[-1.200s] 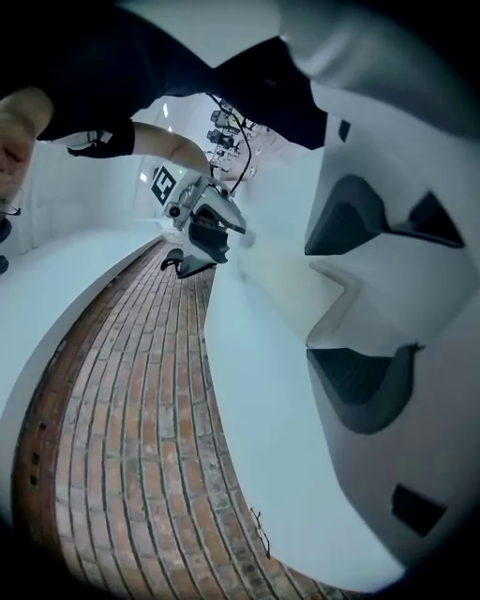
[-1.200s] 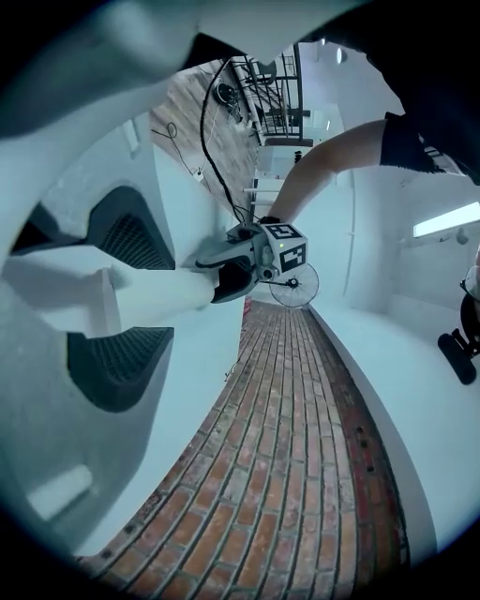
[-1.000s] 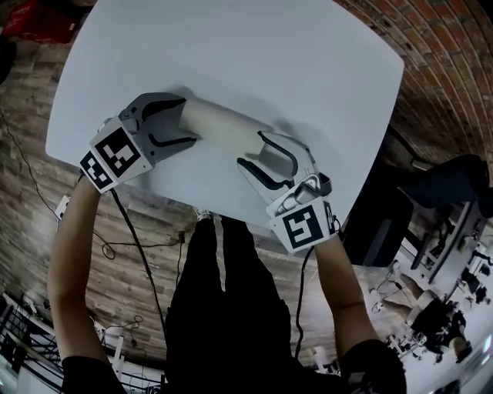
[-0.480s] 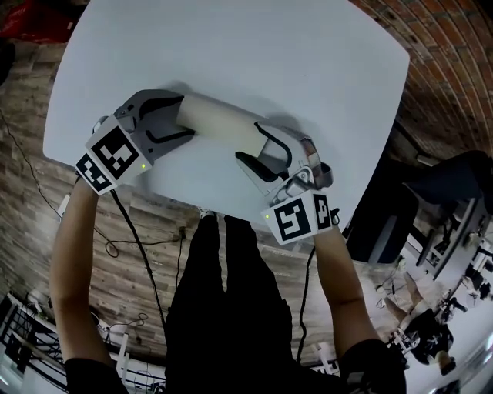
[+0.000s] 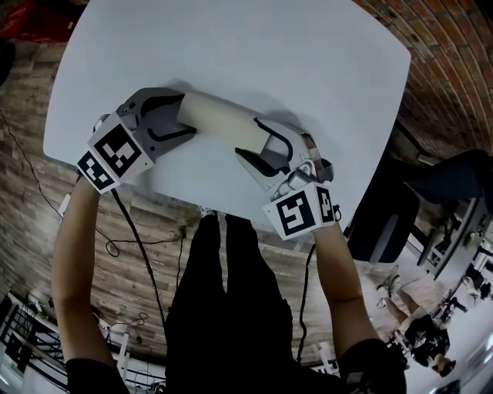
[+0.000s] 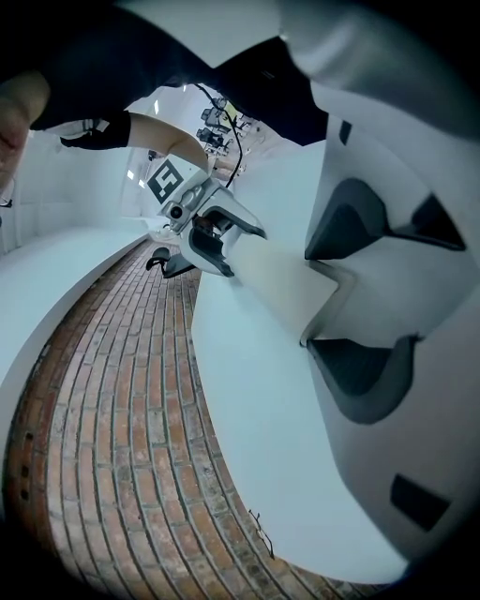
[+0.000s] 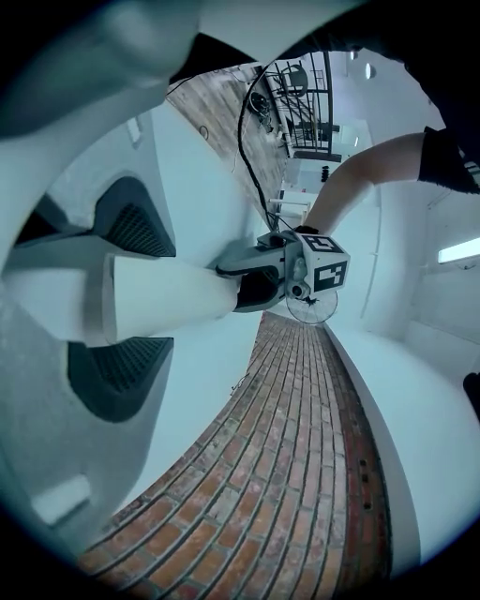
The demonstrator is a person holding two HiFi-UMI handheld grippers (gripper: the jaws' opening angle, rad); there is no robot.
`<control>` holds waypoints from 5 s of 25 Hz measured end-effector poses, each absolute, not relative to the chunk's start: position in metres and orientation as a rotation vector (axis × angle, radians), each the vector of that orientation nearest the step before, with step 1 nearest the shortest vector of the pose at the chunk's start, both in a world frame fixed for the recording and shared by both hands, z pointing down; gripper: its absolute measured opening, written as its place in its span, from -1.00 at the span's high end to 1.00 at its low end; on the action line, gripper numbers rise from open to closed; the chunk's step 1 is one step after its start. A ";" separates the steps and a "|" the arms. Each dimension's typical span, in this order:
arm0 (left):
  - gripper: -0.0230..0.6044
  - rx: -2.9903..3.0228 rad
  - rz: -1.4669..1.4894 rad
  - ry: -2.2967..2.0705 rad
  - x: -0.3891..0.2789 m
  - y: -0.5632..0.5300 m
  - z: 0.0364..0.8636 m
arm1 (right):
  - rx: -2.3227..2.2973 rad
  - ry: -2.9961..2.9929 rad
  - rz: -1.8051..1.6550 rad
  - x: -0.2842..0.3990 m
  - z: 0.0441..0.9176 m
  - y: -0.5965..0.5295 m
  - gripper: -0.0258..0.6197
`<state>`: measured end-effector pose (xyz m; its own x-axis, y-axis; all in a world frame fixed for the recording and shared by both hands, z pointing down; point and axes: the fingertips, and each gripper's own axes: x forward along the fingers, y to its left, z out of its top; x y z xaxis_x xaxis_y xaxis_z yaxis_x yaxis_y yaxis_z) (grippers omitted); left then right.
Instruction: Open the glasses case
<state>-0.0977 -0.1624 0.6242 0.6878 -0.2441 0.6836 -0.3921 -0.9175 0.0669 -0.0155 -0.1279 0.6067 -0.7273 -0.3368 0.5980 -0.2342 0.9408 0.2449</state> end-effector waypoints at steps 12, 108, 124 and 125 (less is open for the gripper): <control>0.09 2.702 1.049 -0.517 -0.098 -0.161 0.624 | 0.363 -2.505 -0.068 -0.010 0.593 -0.137 0.15; 0.33 2.498 0.616 -1.058 -0.109 -0.093 0.554 | 0.981 -2.496 0.177 0.053 0.479 -0.108 0.73; 0.88 2.417 0.338 -1.456 -0.125 -0.088 0.457 | 1.065 -2.624 0.132 0.055 0.392 -0.097 0.90; 0.89 2.427 0.324 -1.491 -0.128 -0.091 0.447 | 1.061 -2.646 0.126 0.053 0.386 -0.099 0.90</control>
